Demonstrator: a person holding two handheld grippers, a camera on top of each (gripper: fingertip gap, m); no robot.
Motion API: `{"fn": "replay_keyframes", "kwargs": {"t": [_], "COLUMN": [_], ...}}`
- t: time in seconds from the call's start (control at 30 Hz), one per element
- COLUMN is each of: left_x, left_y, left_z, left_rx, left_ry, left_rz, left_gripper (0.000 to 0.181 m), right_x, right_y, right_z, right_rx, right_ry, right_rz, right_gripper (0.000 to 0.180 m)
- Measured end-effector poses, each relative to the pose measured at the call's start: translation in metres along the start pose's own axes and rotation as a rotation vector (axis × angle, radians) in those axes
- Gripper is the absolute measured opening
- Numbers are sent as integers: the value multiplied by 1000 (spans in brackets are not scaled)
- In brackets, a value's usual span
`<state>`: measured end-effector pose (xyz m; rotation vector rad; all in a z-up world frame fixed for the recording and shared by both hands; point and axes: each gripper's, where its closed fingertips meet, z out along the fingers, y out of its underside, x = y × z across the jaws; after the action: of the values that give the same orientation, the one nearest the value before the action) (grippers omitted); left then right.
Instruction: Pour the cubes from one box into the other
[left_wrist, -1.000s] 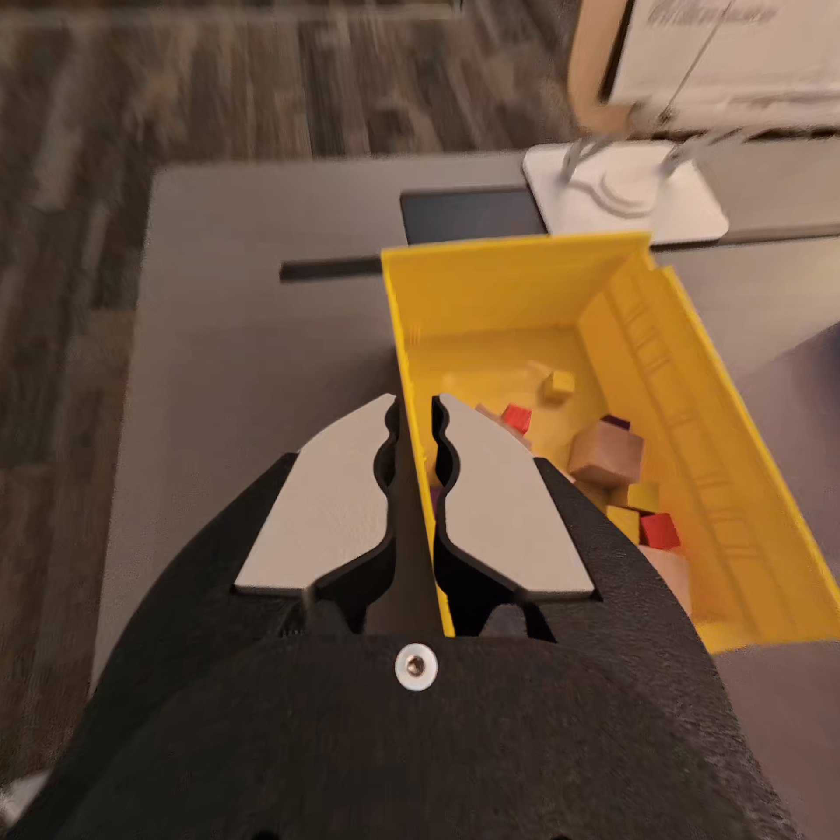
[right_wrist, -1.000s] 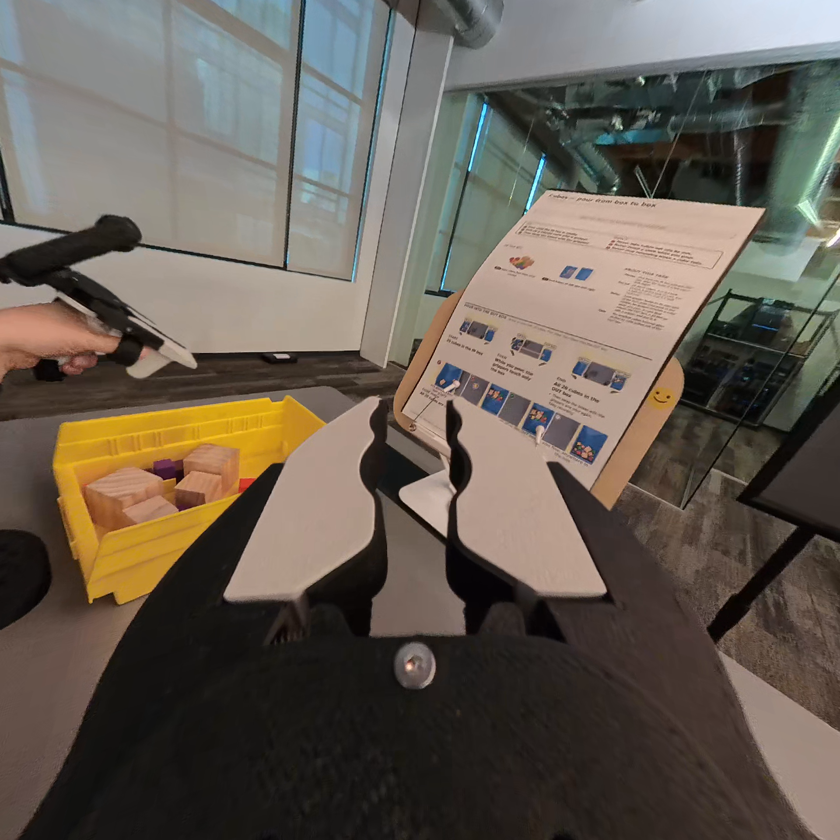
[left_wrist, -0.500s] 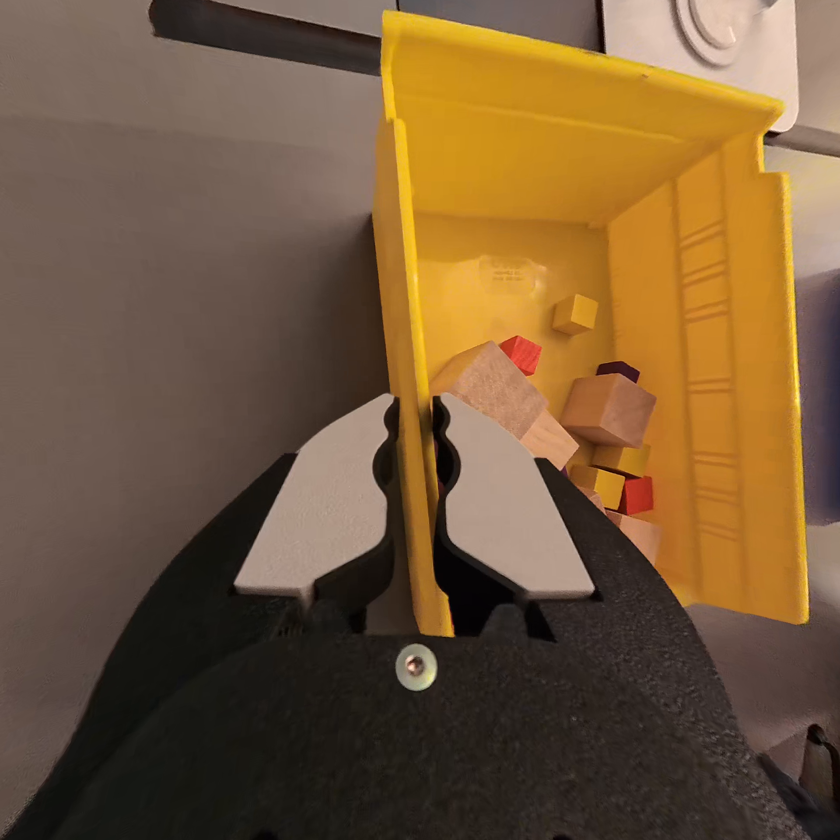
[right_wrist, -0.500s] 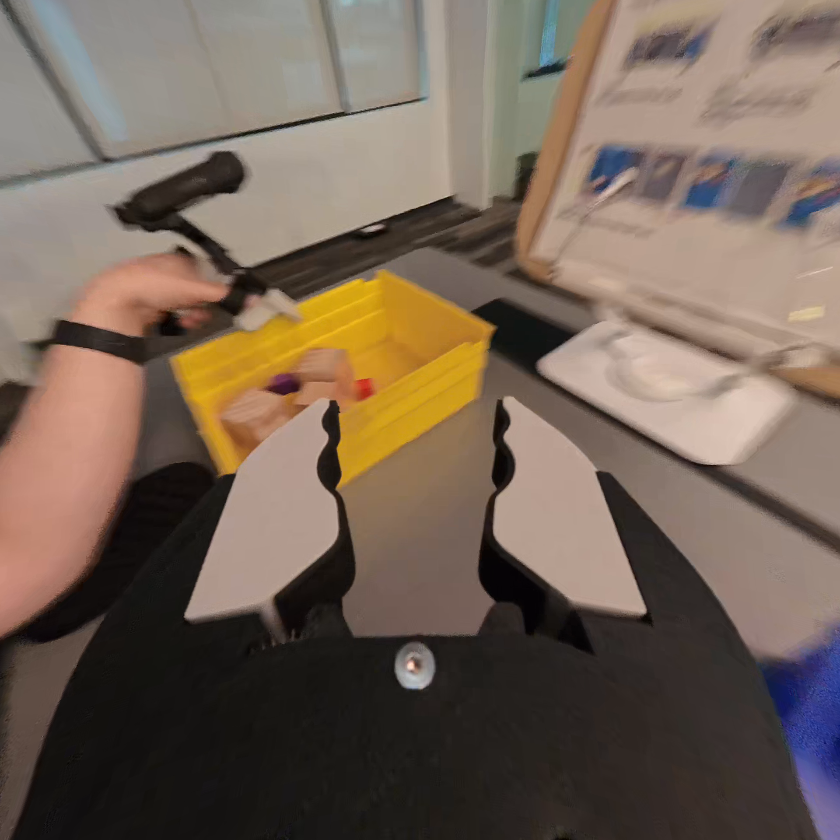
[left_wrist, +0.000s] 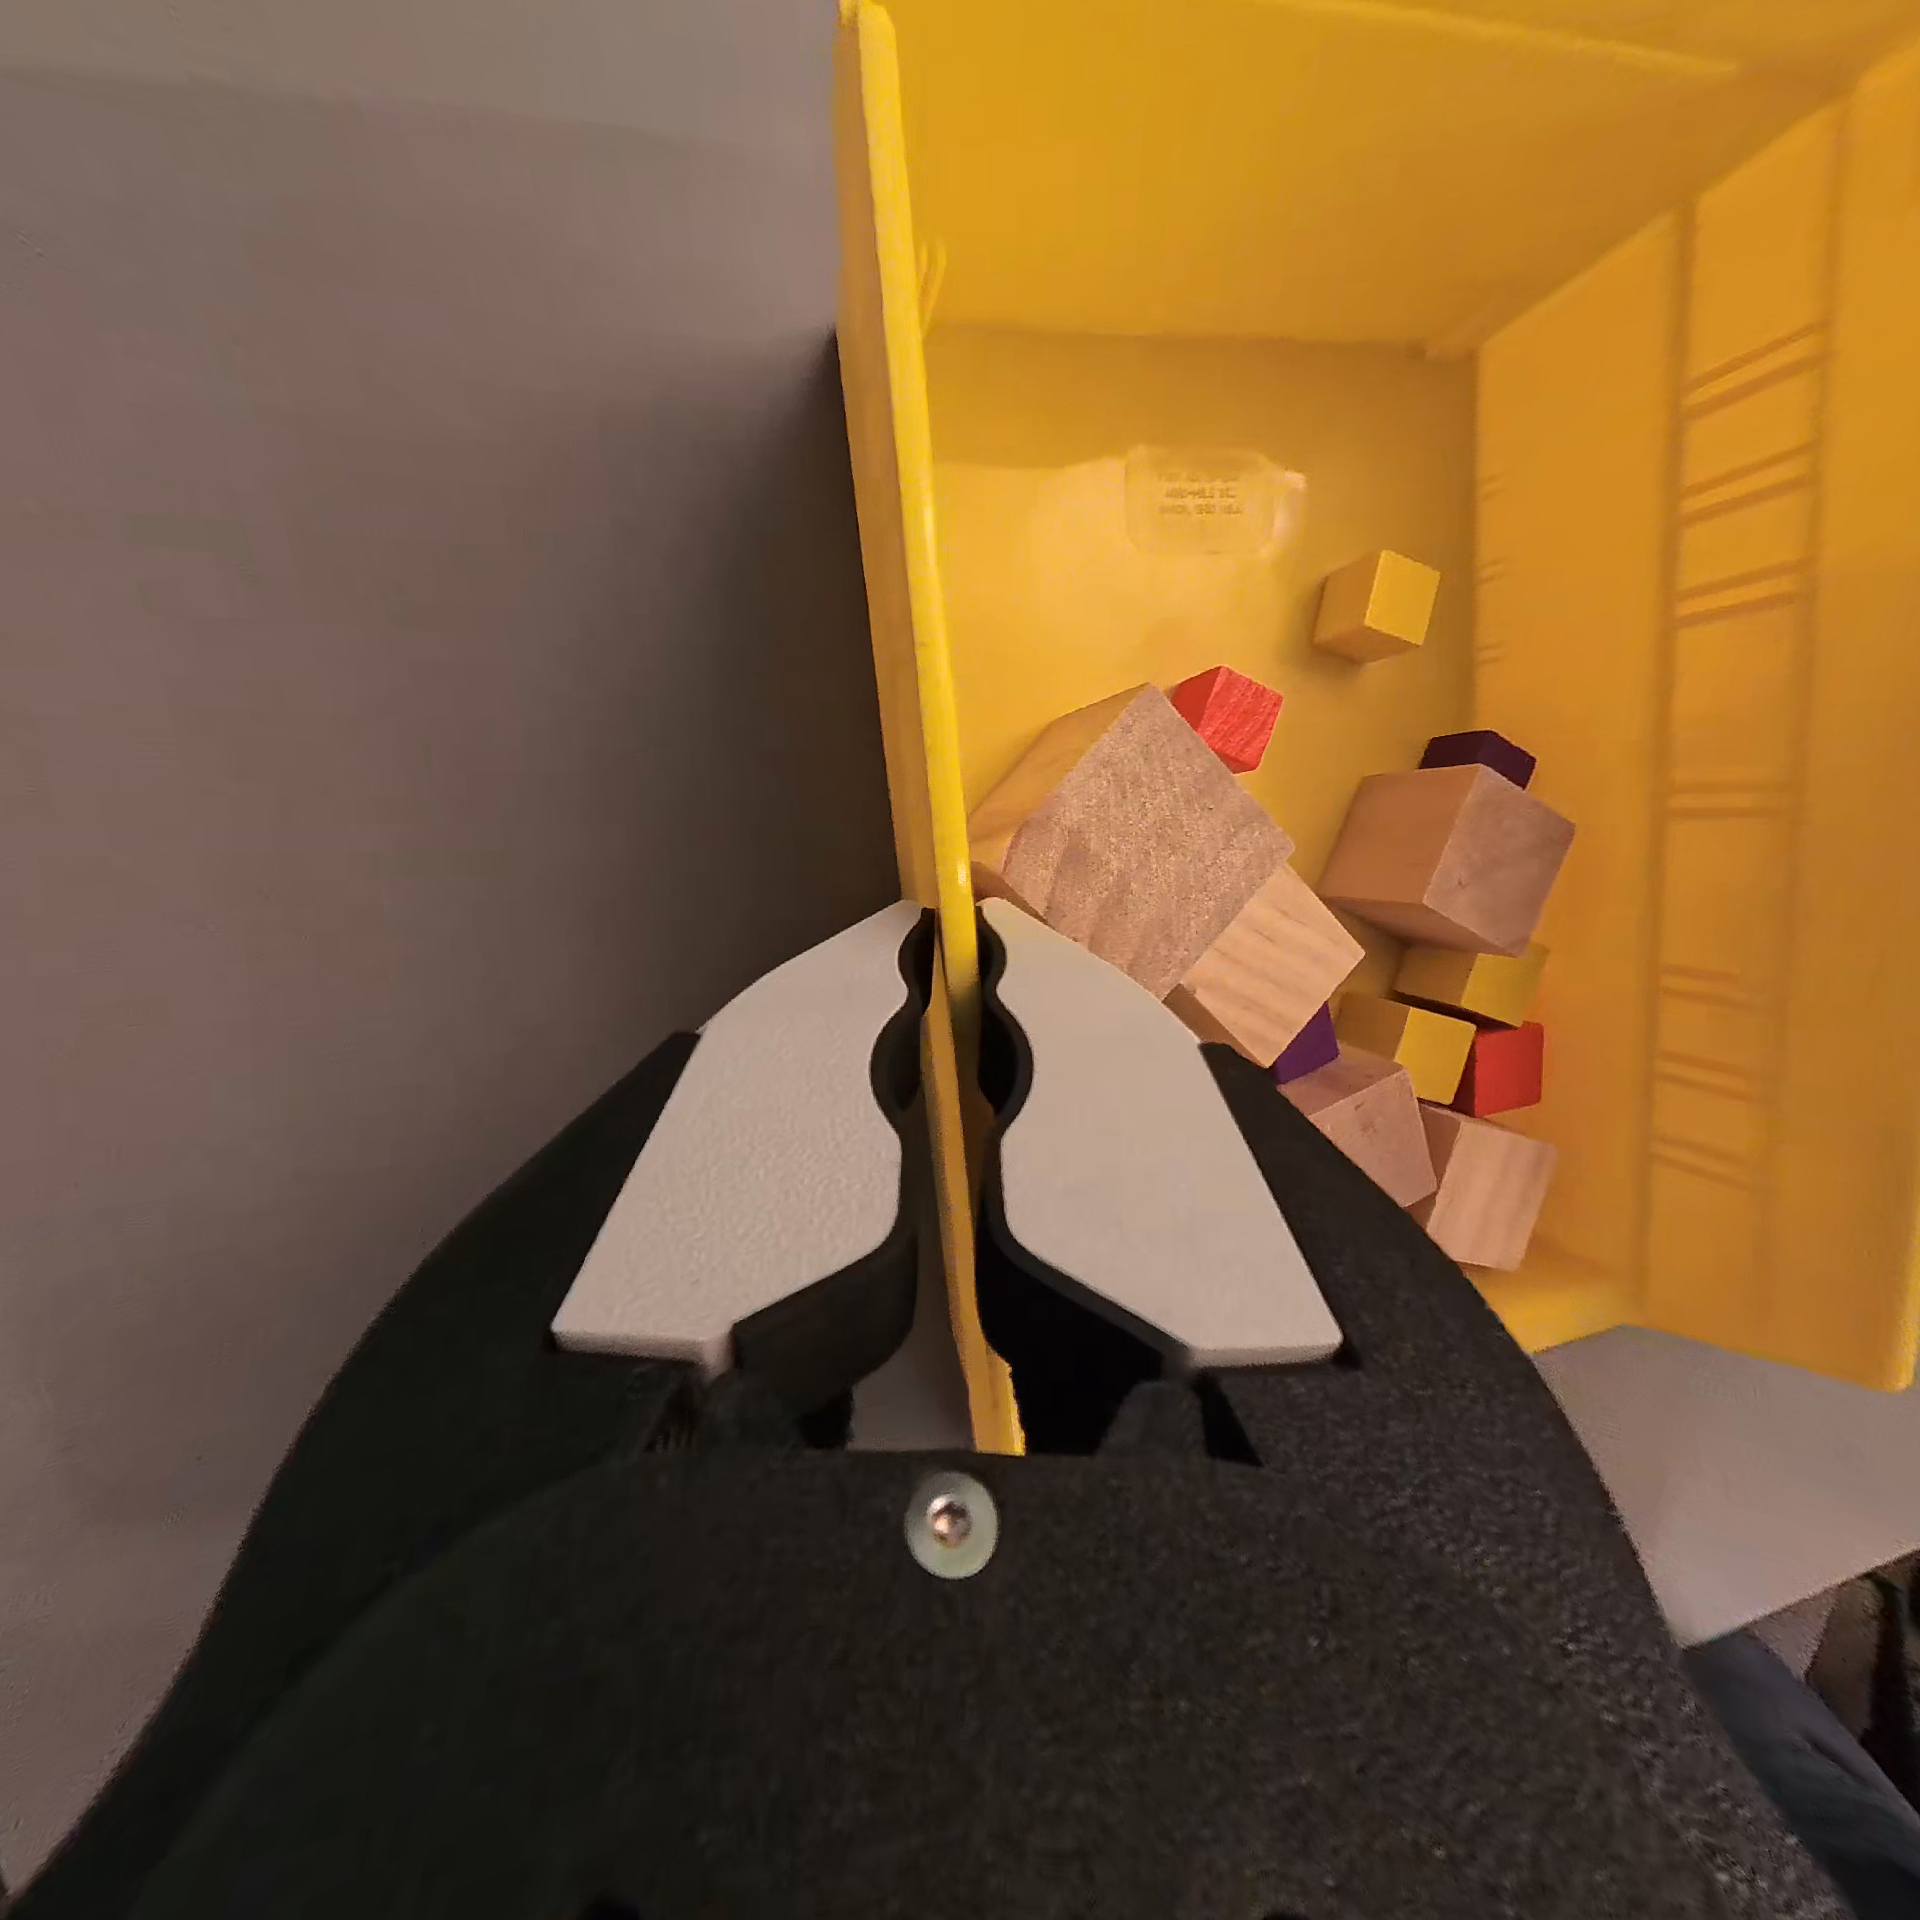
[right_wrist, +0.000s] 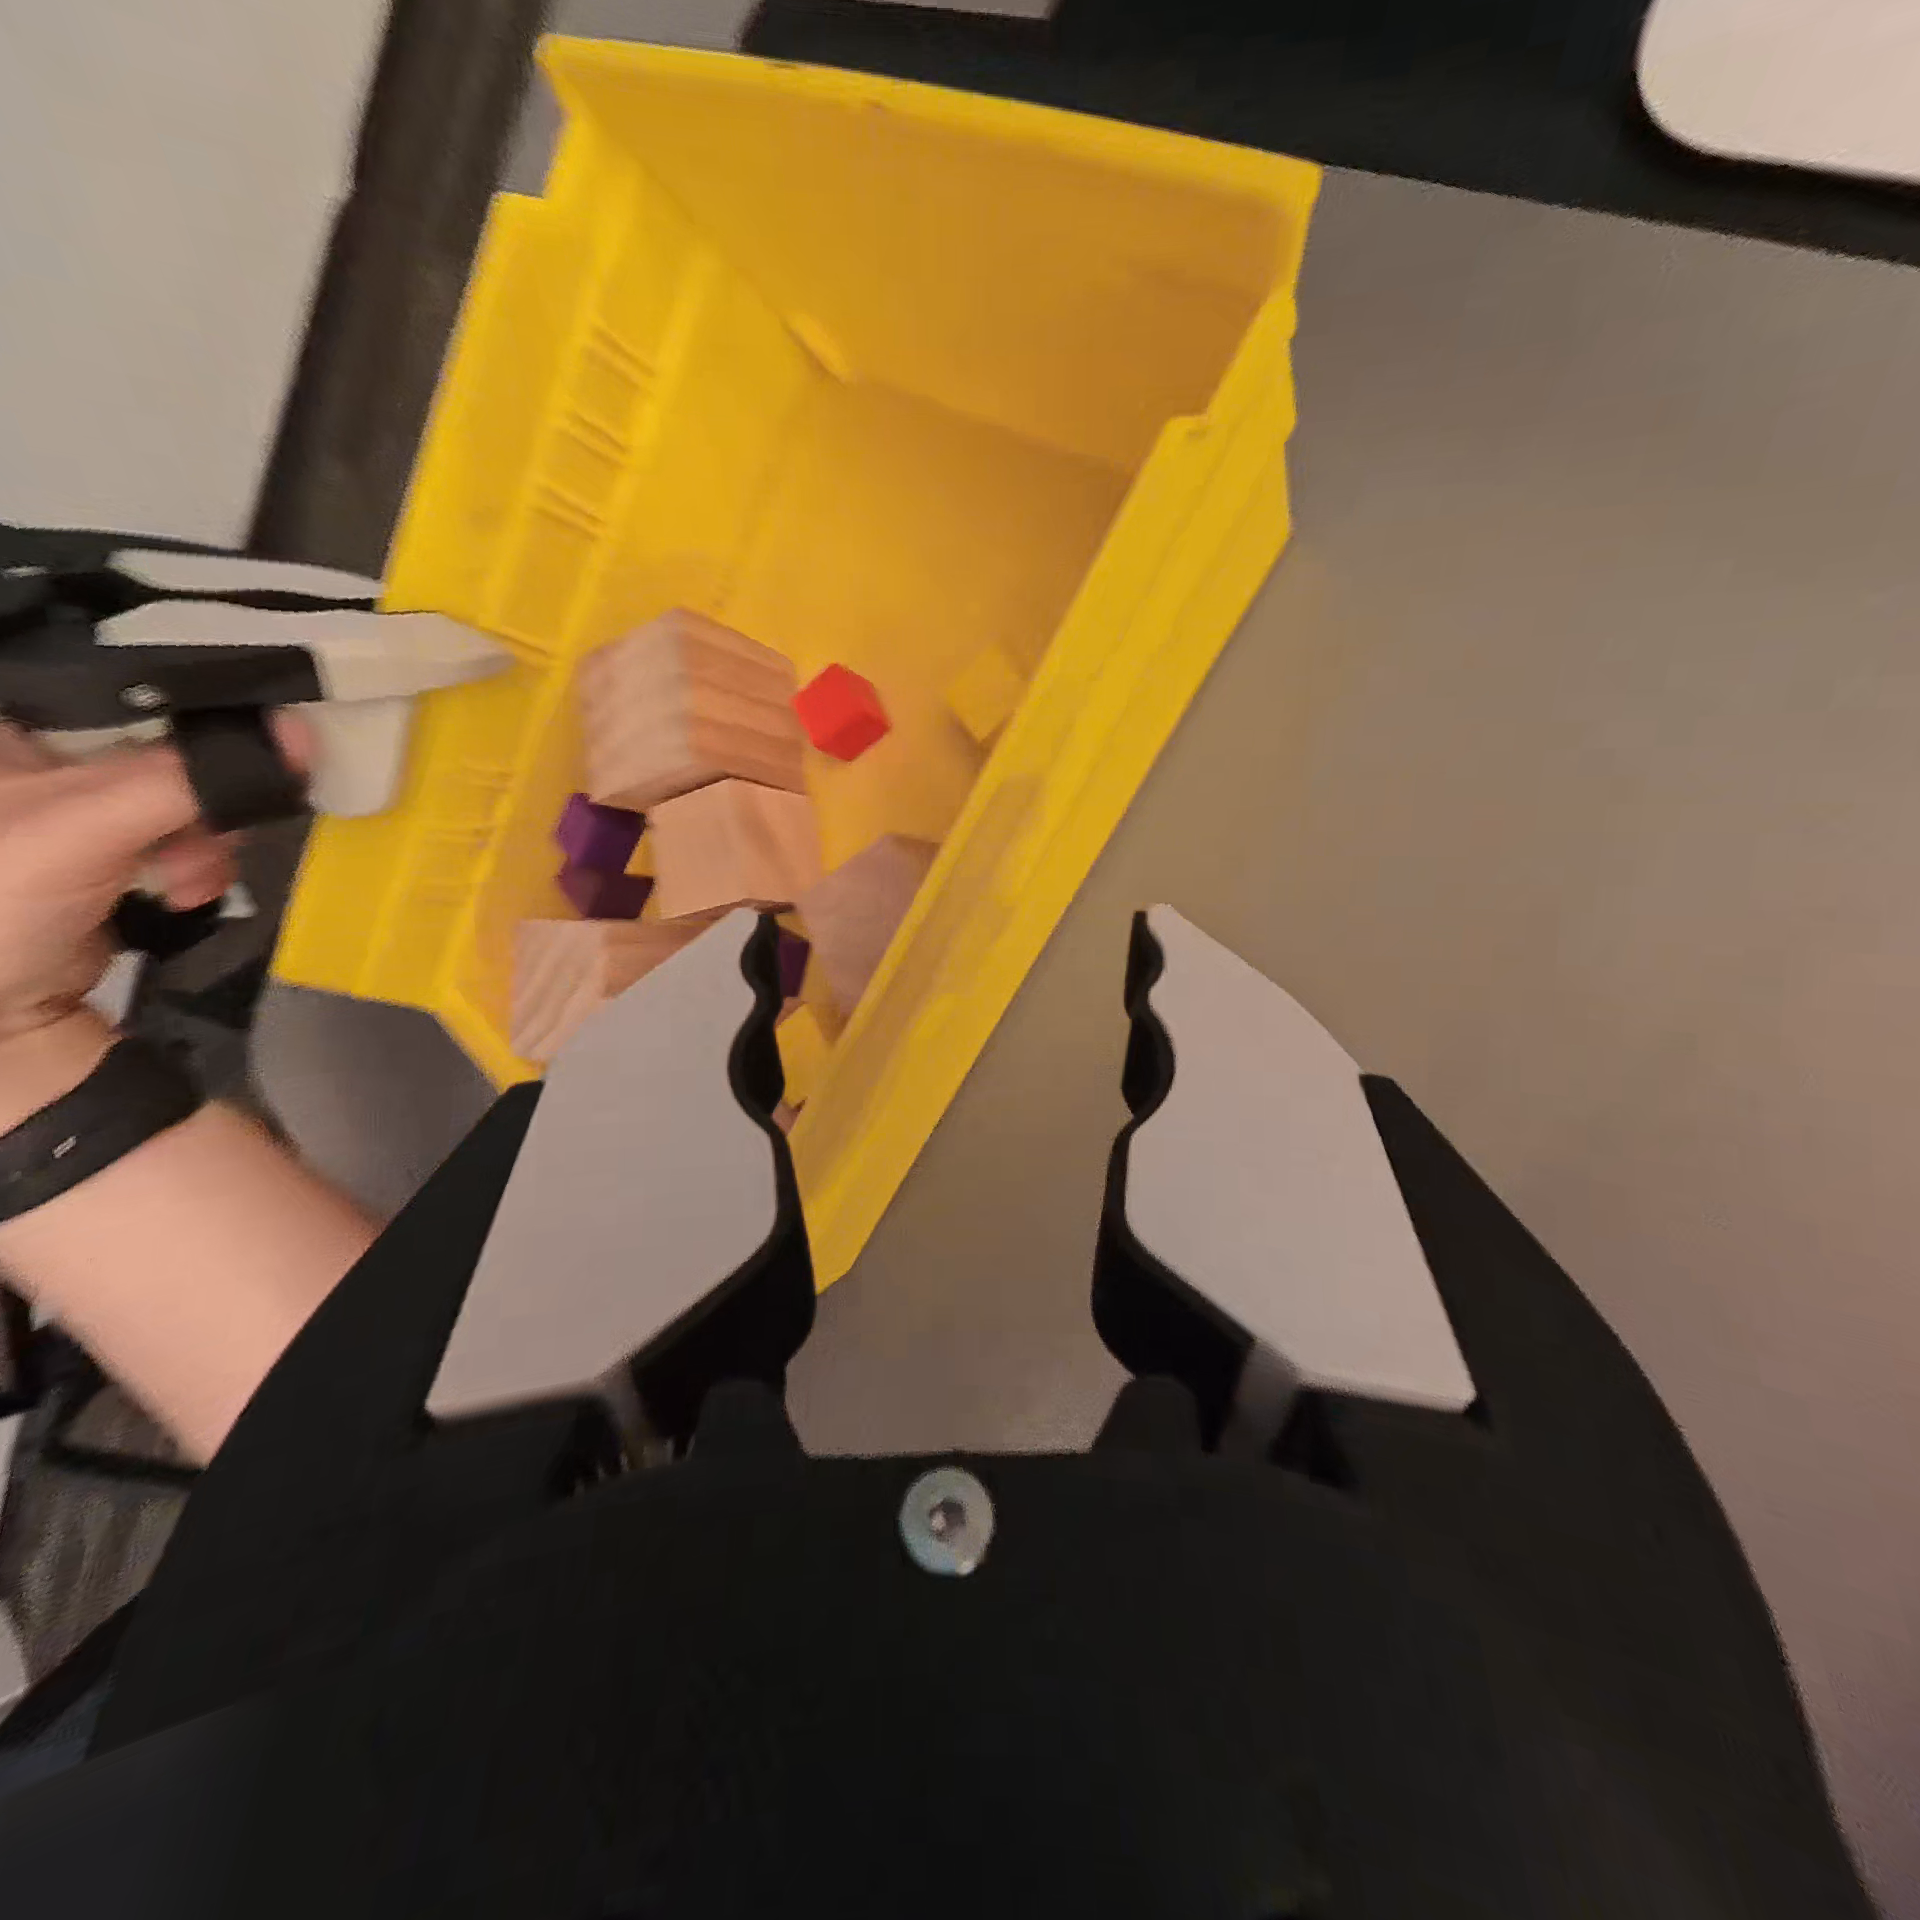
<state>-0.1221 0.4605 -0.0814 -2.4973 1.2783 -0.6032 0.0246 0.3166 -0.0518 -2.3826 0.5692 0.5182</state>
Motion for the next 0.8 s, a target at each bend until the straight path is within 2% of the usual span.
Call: {"fn": "replay_keyframes", "kwargs": {"t": [0.17, 0.23, 0.3, 0.43, 0.7, 0.8], "left_x": [0, 0, 2, 5, 11, 18], "left_y": [0, 0, -2, -3, 0, 0], "left_z": [1, 1, 3, 4, 5, 7], "left_rx": [-8, -6, 11, 15, -19, -29], "left_ry": [-36, -38, -24, -19, -18, -37], "left_rz": [23, 22, 17, 13, 87, 119], "left_gripper": [5, 5, 5, 5, 5, 4], "right_x": [10, 11, 10, 18, 35, 41], "right_y": [1, 6, 9, 26, 24, 23], "right_z": [27, 39, 48, 59, 54, 50], "right_rx": [-100, -157, -190, -326, -387, -384], "right_ry": [174, 190, 185, 270, 405, 411], "right_rz": [-1, 47, 136, 118, 90, 102], "right_gripper": [56, 47, 30, 28, 8, 6]}}
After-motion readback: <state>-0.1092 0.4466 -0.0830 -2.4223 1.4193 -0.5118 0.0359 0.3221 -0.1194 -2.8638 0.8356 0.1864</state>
